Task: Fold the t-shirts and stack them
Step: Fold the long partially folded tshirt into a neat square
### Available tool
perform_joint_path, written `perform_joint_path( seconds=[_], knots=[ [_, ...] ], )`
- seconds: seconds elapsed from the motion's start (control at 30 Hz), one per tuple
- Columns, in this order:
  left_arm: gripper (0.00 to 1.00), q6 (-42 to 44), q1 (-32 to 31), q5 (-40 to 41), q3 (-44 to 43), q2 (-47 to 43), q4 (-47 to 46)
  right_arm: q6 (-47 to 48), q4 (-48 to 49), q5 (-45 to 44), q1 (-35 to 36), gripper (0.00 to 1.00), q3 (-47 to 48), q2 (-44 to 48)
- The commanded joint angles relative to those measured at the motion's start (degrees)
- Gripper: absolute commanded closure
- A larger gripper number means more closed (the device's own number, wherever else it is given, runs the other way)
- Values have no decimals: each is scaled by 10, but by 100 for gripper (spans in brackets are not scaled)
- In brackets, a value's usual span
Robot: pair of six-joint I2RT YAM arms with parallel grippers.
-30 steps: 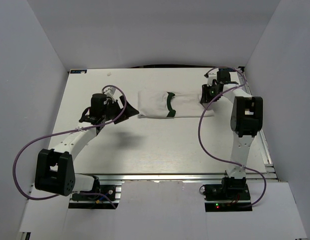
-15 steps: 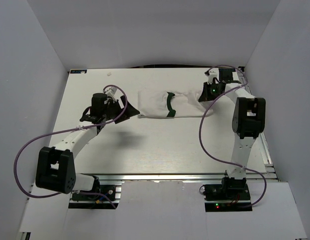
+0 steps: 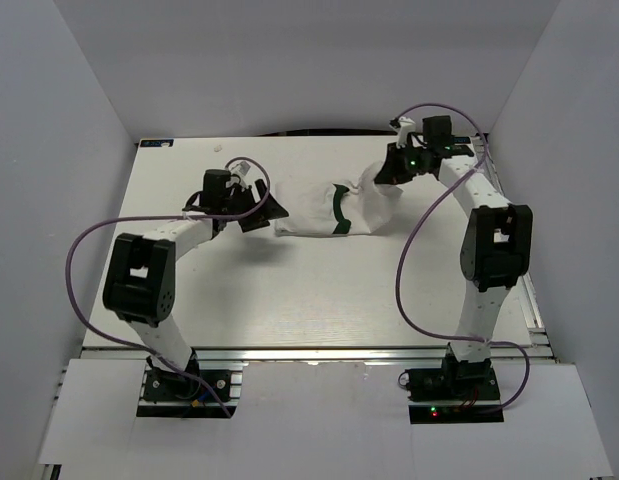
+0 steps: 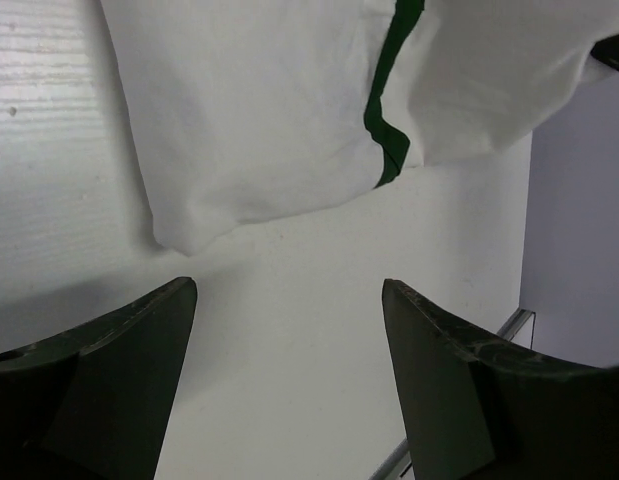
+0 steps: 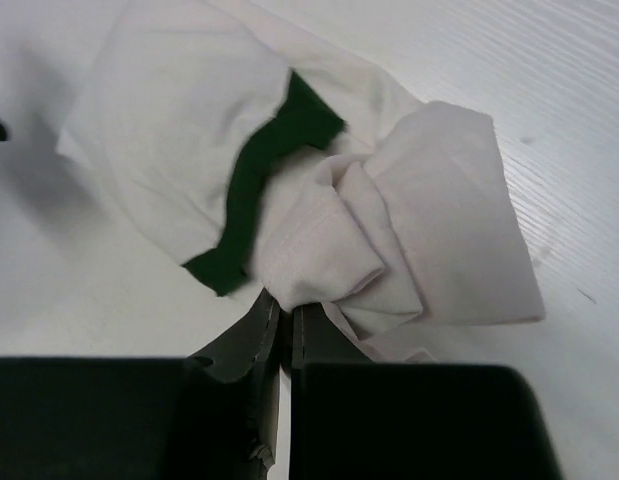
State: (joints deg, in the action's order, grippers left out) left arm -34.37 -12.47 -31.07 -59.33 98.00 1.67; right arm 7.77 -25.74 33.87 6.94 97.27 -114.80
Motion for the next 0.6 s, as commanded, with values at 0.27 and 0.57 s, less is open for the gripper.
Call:
perform_joint_path(
  seconds=[0.27,0.57],
  knots=[
    [23,61,3,69,-120,102,53,-72,32,53,112,100,100,-20],
    [27,58,1,66,-152,160,57,-114,59,8,184,100,171,-86]
  ],
)
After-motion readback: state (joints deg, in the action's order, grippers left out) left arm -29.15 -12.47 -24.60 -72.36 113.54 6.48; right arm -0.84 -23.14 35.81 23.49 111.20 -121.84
